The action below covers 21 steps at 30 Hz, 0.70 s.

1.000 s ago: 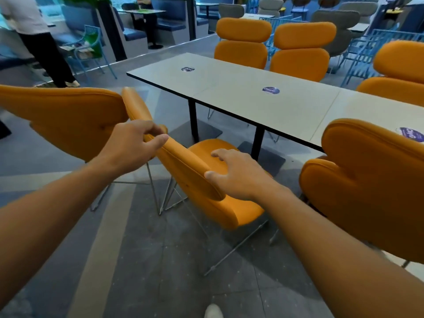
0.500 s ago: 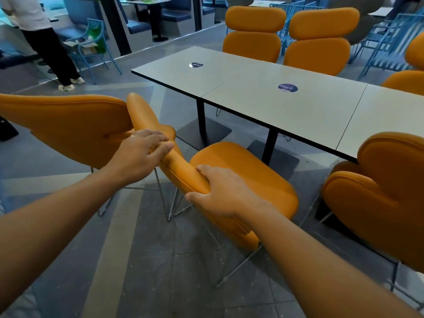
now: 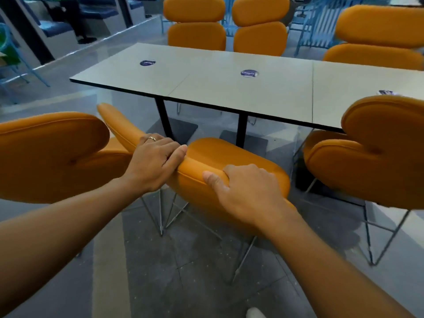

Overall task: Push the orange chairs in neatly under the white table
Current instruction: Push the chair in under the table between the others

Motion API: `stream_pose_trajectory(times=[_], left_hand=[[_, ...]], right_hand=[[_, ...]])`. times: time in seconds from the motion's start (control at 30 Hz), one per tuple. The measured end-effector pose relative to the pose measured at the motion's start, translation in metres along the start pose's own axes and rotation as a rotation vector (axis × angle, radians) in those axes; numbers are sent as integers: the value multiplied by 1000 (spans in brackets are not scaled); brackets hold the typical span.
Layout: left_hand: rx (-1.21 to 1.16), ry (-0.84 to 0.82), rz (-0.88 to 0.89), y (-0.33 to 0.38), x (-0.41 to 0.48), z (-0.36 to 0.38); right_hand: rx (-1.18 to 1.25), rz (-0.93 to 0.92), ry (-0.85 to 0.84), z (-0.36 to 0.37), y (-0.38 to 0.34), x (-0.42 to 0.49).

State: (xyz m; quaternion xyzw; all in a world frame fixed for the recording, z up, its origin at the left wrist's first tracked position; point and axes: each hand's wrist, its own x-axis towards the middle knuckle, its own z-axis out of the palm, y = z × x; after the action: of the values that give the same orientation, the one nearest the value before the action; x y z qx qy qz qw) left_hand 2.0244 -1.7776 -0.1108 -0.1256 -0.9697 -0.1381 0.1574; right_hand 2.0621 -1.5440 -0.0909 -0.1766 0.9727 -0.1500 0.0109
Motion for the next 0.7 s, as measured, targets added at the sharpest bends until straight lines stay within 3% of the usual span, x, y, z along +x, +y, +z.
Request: stream_pose_trajectory(times=[0.13, 0.27, 0.47, 0.7], left_hand=[[-3, 76, 17, -7, 4, 11], [-32, 201, 71, -8, 10, 17], [-5, 334, 106, -11, 26, 29], [10, 336, 93, 18, 56, 48]], right_hand=[[-116, 155, 274, 17, -26, -7], [-199, 196, 482, 25, -27, 1], [-256, 188, 551, 29, -13, 17], [-233, 233, 532, 18, 38, 37]])
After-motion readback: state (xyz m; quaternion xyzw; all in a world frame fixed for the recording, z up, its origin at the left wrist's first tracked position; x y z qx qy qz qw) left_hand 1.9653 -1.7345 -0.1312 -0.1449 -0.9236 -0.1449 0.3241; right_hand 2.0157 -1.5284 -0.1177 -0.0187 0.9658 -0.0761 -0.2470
